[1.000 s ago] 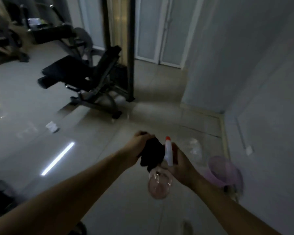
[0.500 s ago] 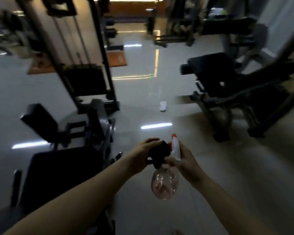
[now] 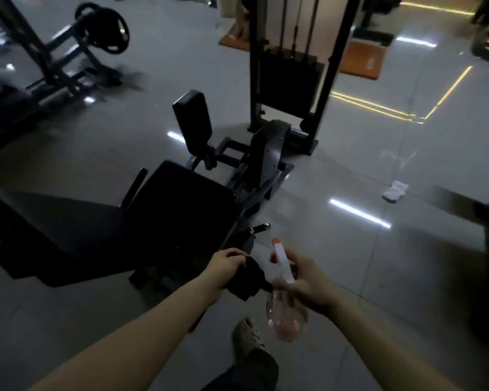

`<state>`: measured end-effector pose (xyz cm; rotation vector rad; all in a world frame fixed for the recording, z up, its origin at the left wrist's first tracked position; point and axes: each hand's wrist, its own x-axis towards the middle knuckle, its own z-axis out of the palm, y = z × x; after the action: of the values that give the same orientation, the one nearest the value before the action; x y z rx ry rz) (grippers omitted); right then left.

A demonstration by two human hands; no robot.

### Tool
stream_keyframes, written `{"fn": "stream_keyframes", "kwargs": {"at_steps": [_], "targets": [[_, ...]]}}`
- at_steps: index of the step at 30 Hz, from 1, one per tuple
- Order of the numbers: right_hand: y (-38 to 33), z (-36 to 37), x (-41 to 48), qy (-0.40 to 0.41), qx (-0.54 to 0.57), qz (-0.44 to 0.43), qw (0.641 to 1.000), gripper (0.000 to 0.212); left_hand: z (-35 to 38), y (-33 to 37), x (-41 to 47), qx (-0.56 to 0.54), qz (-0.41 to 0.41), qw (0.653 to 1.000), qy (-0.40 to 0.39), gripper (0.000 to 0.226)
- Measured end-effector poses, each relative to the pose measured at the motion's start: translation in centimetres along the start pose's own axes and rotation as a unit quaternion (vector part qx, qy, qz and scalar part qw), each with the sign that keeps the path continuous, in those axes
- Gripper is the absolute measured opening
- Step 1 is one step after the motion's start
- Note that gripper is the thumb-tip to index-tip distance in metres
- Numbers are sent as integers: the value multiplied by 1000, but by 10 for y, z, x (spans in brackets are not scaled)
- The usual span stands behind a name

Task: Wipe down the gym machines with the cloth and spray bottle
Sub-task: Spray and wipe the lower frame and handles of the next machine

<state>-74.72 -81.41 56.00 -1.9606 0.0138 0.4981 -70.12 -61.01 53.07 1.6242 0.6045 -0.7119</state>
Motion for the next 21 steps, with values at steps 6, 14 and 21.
{"fn": "stream_keyframes", "kwargs": {"at_steps": [6,14,21], "targets": [[42,1,58,-44,-97,26,994,26,-40,-45,64,-41,-87,988,118,11],[123,23,159,-57,-233,55,969,19,-25,-88,135,-48,-84,978,187,18],[186,28,216,-90,-290,48,952,19,5,-133,177,-74,-96,962,246,15]]}}
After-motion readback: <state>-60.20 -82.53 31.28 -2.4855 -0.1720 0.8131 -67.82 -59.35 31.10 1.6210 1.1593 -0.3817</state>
